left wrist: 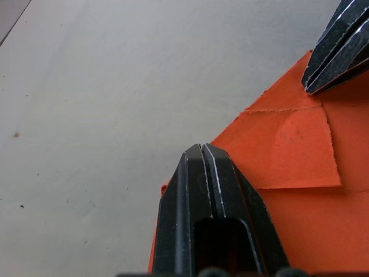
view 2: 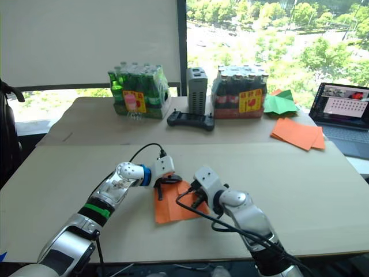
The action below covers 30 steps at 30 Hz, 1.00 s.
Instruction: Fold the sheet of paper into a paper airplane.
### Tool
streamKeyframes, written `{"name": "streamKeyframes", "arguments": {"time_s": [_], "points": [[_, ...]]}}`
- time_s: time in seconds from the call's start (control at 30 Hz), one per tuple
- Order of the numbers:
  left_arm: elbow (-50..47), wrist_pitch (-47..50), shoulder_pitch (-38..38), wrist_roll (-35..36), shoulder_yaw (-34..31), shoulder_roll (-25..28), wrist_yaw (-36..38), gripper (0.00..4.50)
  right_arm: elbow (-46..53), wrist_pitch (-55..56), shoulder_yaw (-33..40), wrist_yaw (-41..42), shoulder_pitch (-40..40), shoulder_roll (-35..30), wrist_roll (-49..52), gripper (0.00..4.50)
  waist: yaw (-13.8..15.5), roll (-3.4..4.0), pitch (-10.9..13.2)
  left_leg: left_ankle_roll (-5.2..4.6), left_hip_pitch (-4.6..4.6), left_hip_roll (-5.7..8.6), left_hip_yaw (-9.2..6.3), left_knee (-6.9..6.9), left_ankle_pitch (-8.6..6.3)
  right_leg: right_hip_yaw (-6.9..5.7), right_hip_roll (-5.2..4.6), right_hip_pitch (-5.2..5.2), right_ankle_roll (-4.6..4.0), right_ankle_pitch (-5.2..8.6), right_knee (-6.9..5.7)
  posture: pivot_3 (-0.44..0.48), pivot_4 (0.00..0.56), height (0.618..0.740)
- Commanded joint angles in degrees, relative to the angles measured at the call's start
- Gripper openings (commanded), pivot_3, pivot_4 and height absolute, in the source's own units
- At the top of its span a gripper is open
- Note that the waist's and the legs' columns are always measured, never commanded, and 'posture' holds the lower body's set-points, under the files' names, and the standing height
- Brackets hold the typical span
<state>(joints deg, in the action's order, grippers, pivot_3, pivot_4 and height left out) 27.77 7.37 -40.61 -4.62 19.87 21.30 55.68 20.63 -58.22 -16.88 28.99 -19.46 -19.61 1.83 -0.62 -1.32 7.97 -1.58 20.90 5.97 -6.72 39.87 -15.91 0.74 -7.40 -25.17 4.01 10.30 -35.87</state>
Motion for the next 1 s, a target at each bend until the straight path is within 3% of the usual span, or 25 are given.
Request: {"name": "streamKeyframes", "arguments": {"time_s": [0.03, 0.6, 1.0], "points": [[0.84, -0.24, -0.09, -1.00, 0.72, -0.05, 0.58, 0.00, -1.12, -4.57, 0.34, -0.65, 1.94, -1.43, 0.75, 0.02, 0.00, 0.00, 0.00, 0.00, 0.00, 0.00, 0.00, 0.00, 0.00, 0.00, 0.00, 0.00, 0.03, 0.02, 0.00, 0.000, 0.150, 0.699], [1.83, -1.09, -0.83, -1.04, 0.43, -0.58, 0.01, 0.00, 6.39, -3.58, 8.47, 1.32, -4.93, -0.49, 10.35, 0.02, -0.06, 0.00, 0.03, -0.01, 0.16, 0.00, -0.01, 0.00, -0.01, -0.01, -0.02, -0.15, 0.04, 0.02, 0.01, 0.000, 0.150, 0.699], [0.64, -0.49, -0.47, -0.96, 0.37, -0.70, -0.10, 0.00, -9.94, 8.15, -2.33, -0.88, -11.17, 1.40, 4.31, 0.02, -0.12, 0.00, 0.03, -0.03, 0.23, 0.04, -0.01, -0.04, -0.02, -0.02, -0.04, -0.25, -0.23, -0.14, 0.04, 0.000, 0.150, 0.699]]}}
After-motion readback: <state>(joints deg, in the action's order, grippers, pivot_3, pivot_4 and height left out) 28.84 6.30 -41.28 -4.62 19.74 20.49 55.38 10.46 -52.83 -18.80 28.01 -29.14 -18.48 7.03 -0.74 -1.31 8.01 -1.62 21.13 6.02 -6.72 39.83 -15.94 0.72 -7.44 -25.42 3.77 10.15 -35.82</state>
